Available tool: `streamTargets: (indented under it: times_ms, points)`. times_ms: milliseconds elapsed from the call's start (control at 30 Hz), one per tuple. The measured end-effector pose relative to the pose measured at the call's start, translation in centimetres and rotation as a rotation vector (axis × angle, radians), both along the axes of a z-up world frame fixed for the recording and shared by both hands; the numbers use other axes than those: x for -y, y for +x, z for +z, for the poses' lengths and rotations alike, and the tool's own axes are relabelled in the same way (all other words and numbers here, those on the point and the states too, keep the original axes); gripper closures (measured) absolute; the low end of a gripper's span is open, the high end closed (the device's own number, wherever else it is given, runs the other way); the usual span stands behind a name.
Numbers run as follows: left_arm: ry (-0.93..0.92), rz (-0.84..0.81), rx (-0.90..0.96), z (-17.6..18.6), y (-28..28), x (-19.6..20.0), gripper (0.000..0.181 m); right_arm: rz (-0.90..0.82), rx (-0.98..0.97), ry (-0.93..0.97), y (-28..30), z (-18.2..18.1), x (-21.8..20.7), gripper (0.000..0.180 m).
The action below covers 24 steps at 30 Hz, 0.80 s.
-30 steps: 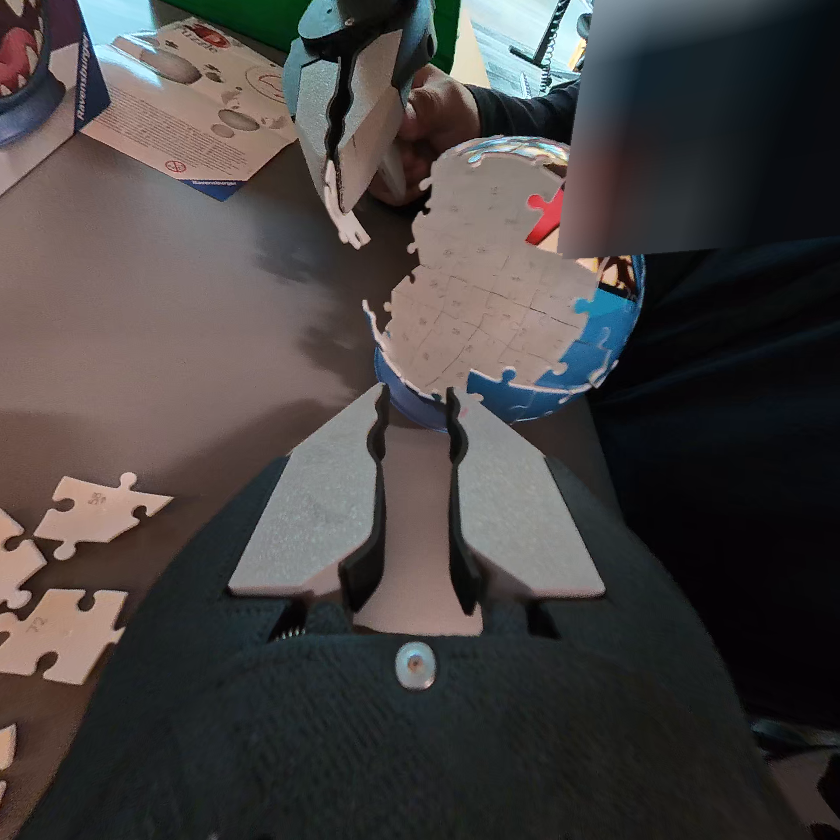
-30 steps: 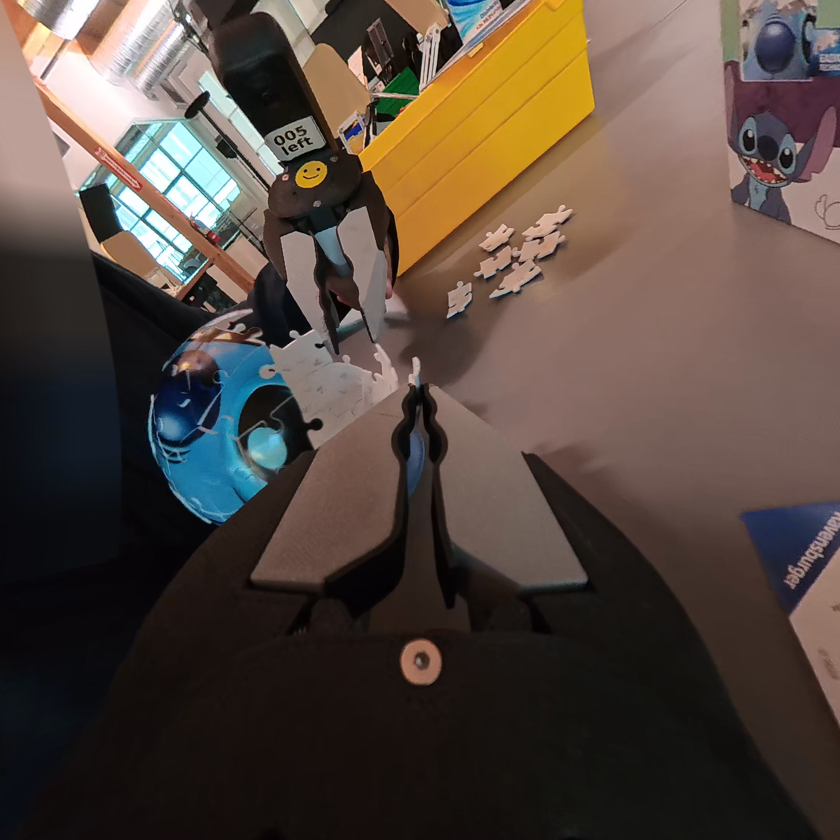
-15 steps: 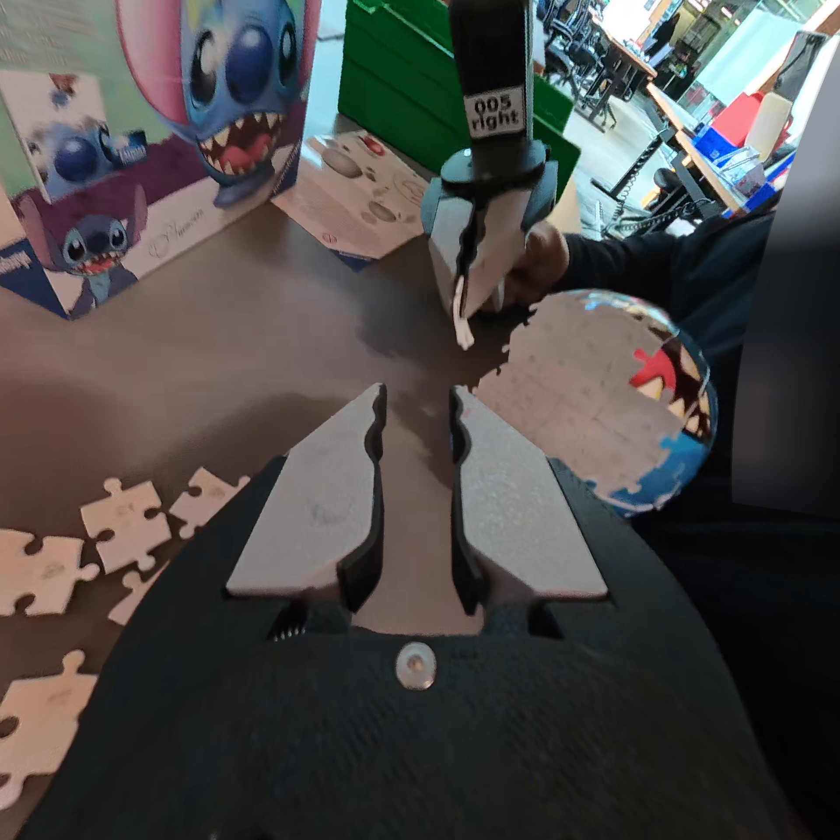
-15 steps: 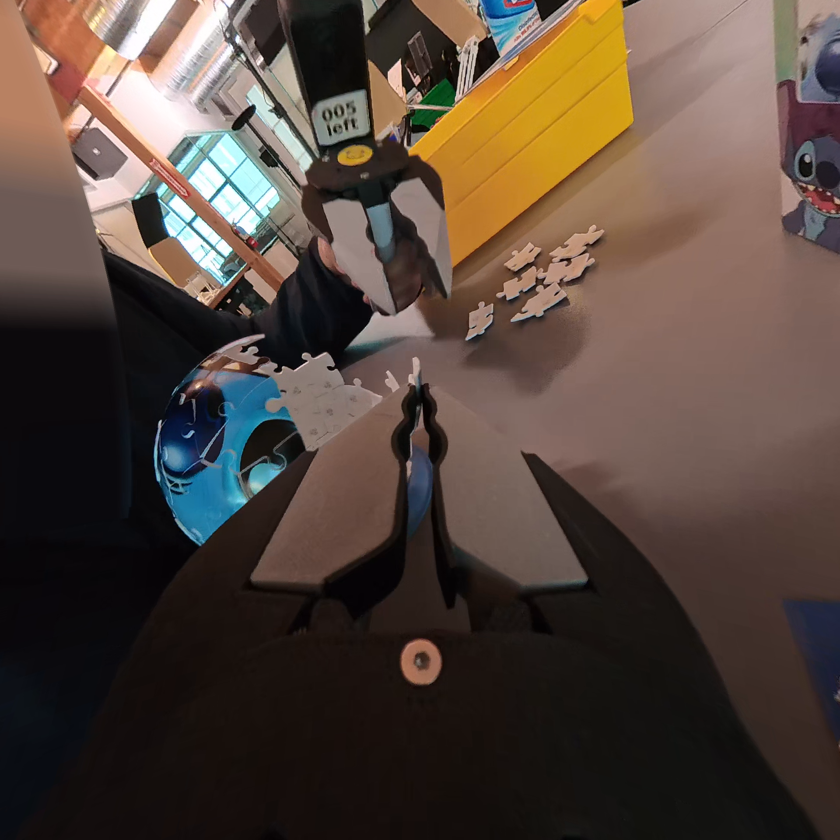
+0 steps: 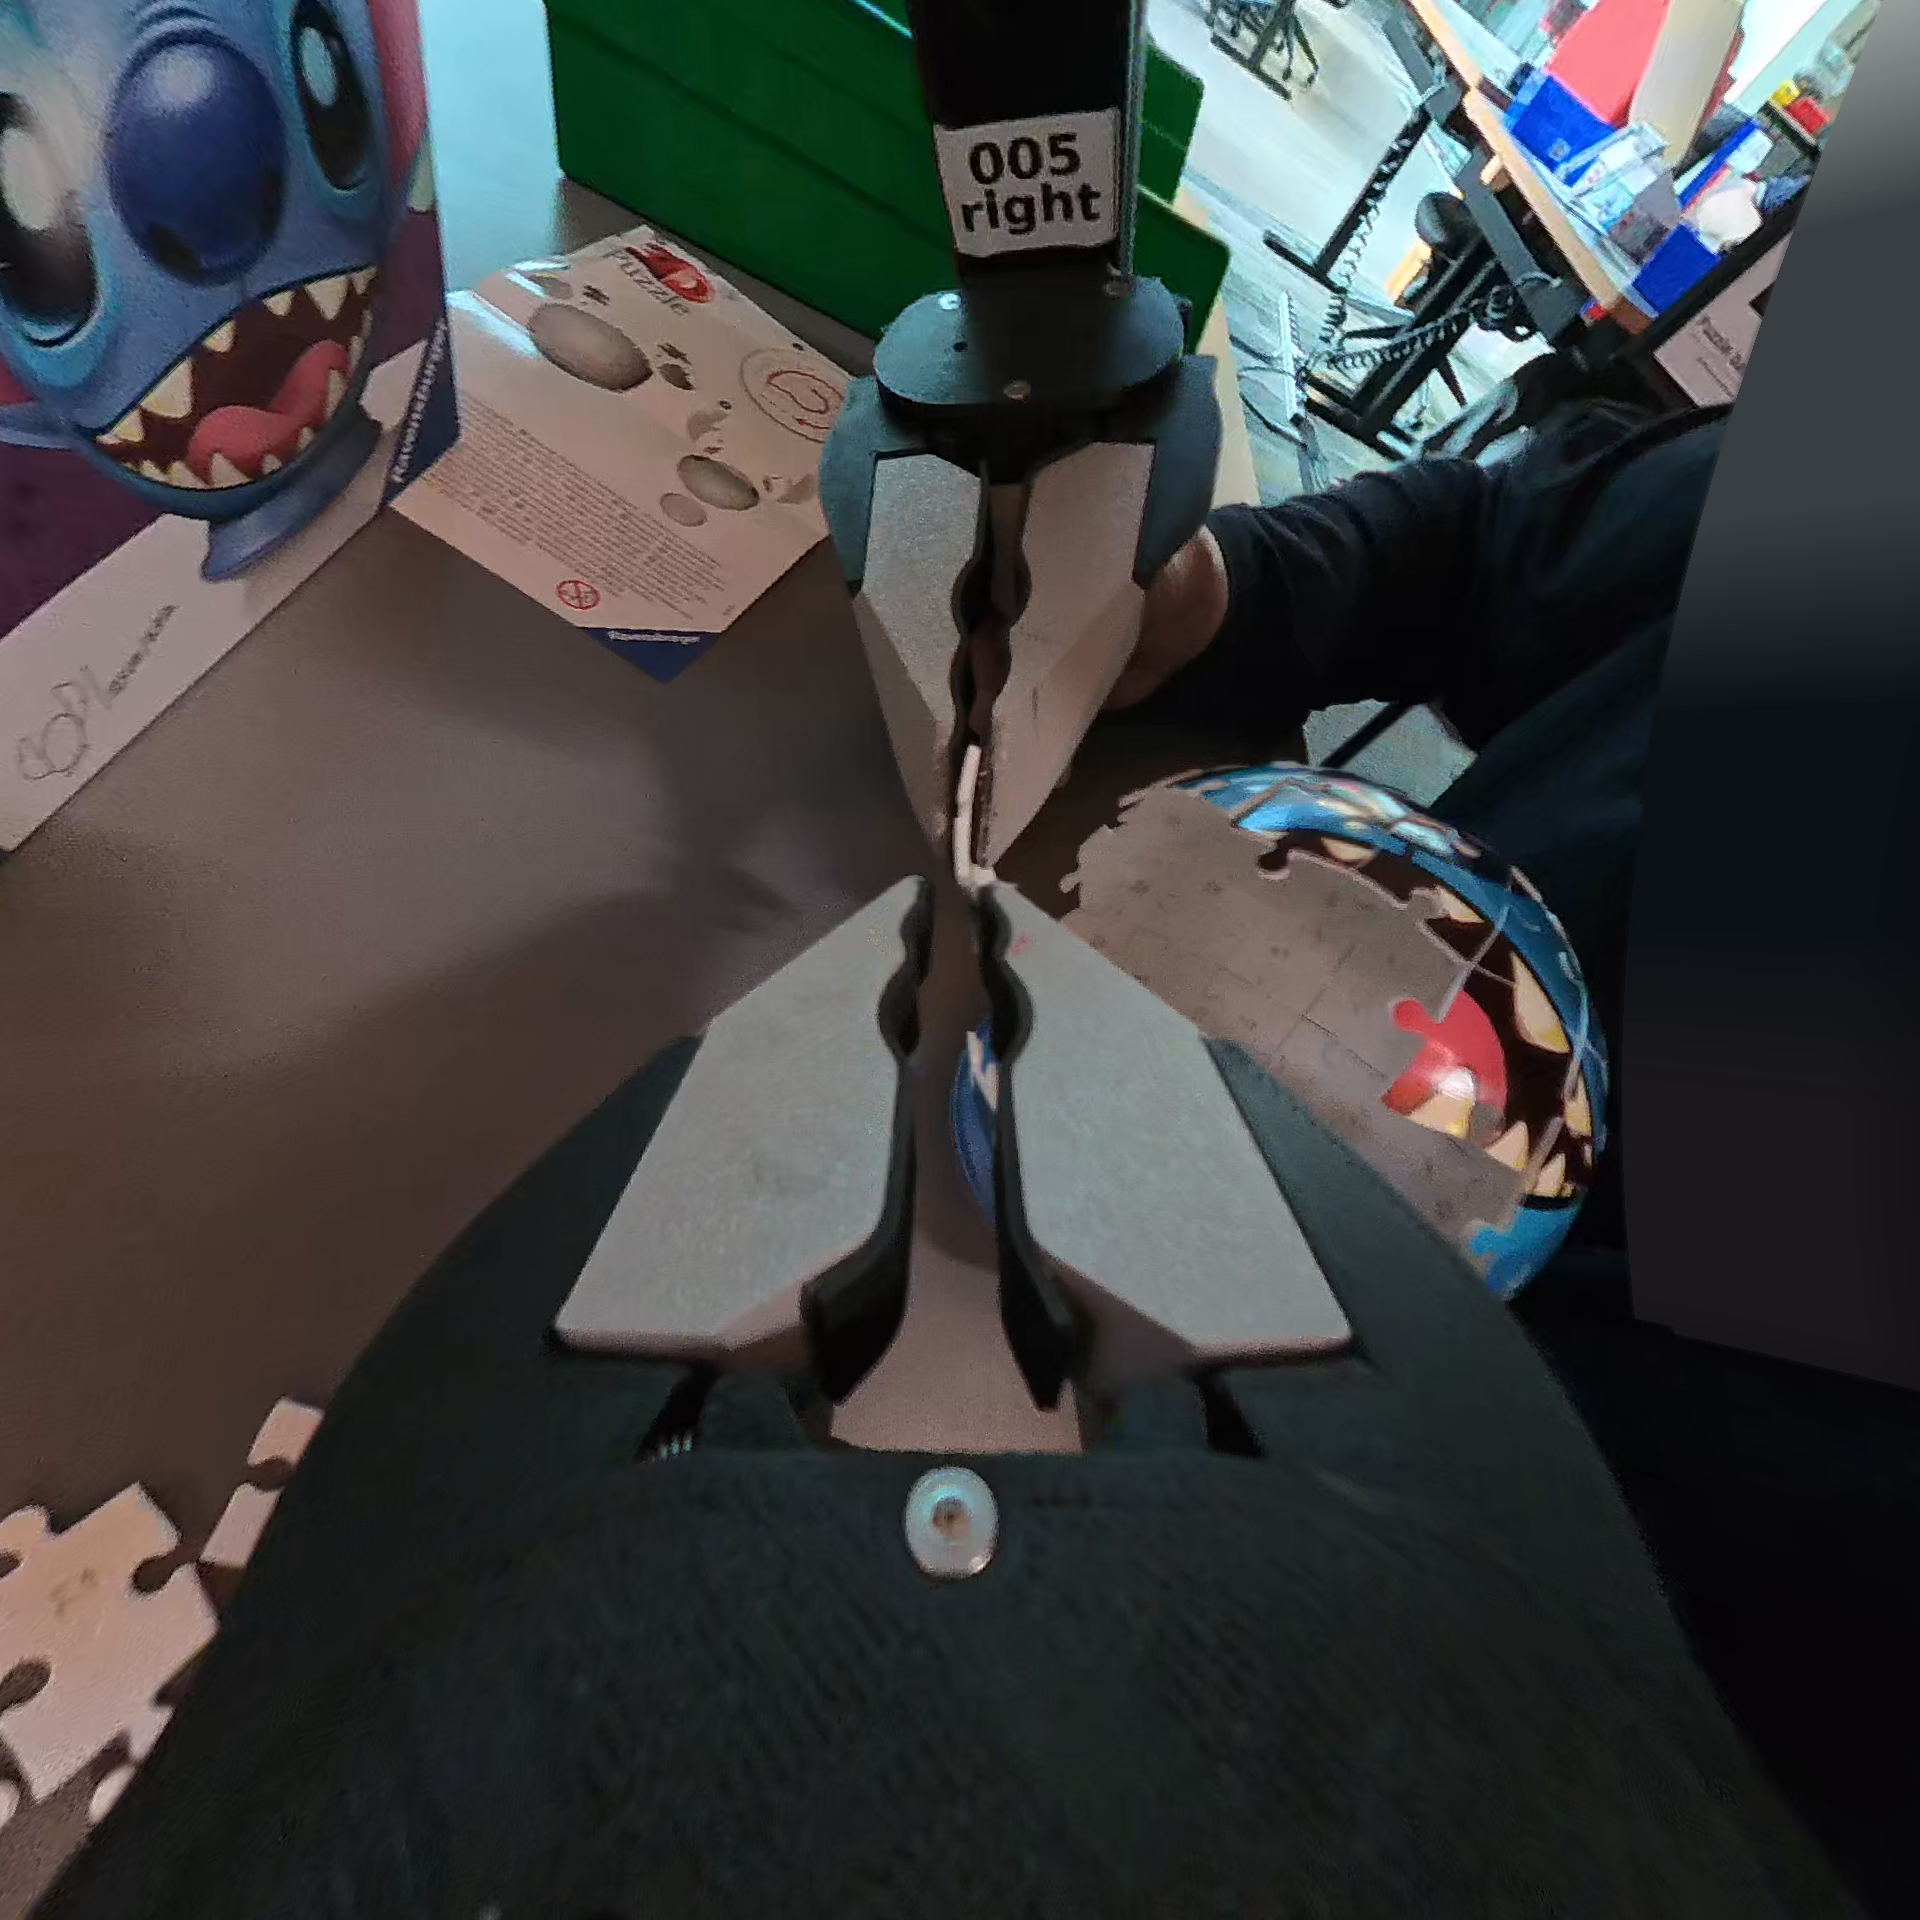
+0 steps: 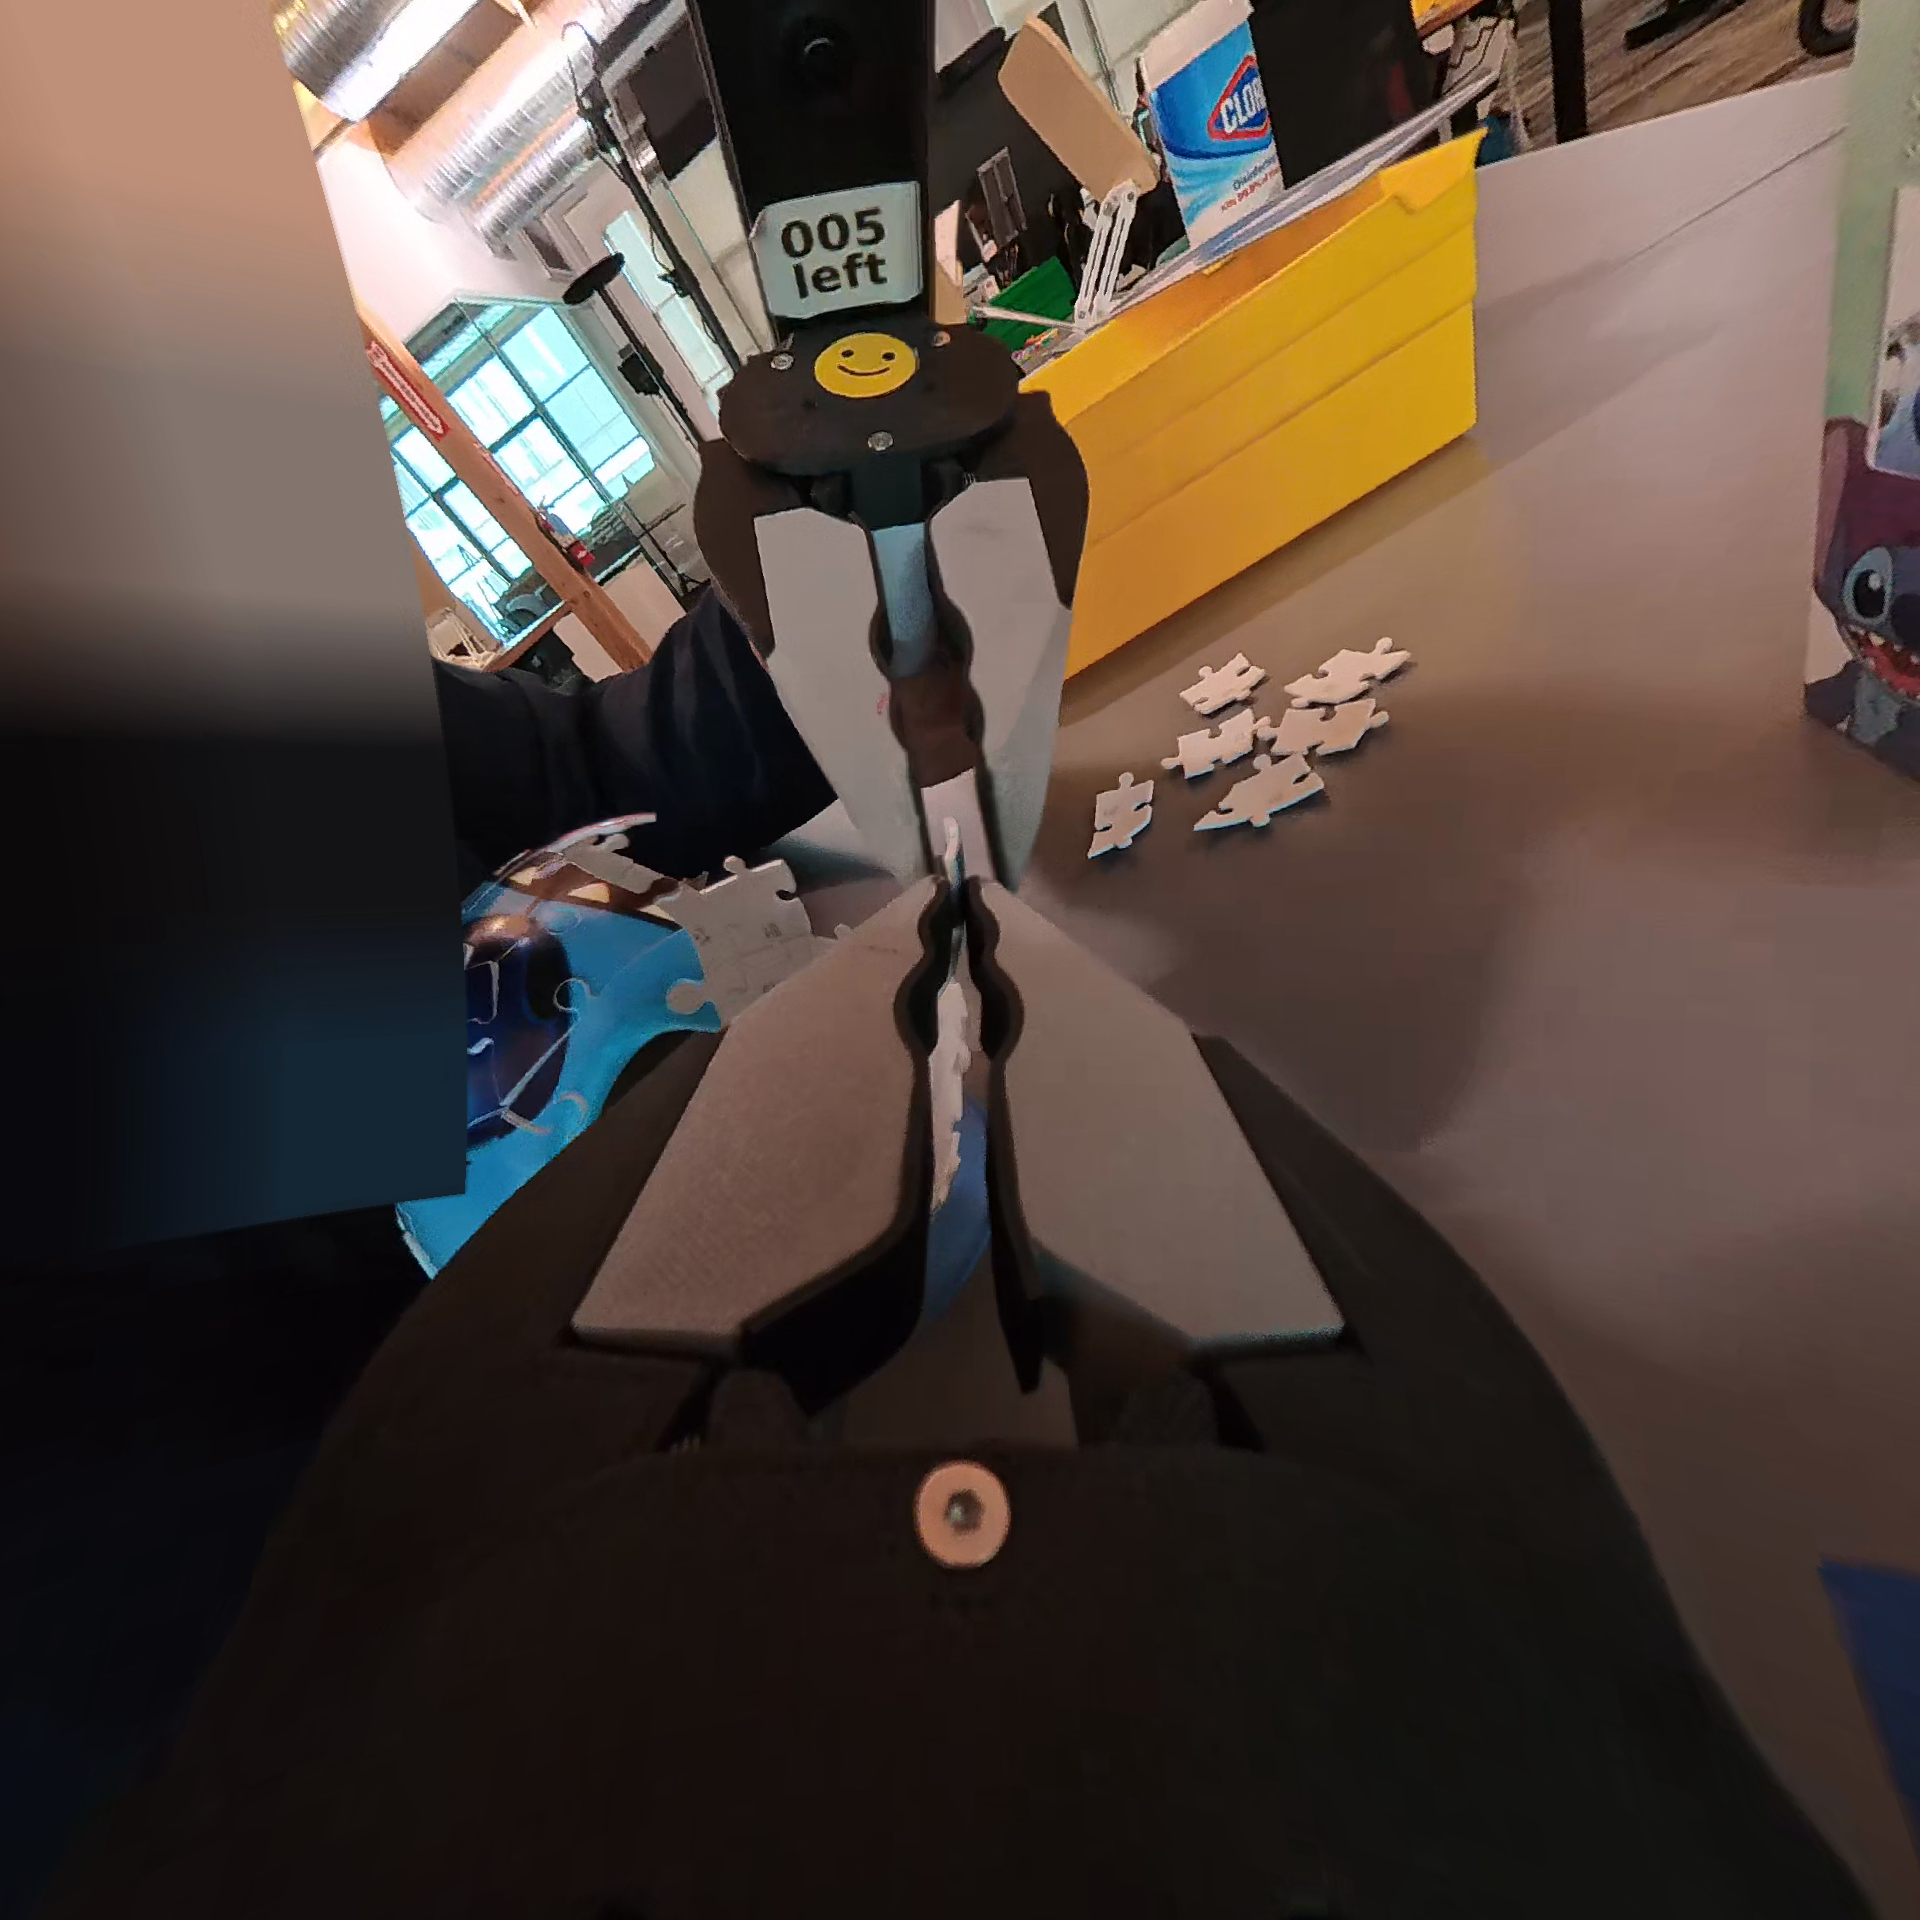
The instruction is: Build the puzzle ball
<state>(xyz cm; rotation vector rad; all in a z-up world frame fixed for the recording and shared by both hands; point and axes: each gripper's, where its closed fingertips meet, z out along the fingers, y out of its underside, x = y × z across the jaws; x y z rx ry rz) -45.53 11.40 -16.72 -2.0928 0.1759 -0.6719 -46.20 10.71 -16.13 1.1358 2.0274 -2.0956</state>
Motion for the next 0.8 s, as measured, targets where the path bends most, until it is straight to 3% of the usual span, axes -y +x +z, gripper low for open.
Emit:
streamTargets:
  times_ms: [800]
  points:
    - [-0.142, -0.05, -0.053, -2.0, 0.0, 0.1, 0.181, -0.002, 0.011, 0.103, -0.1, -0.8, -0.7, 0.178]
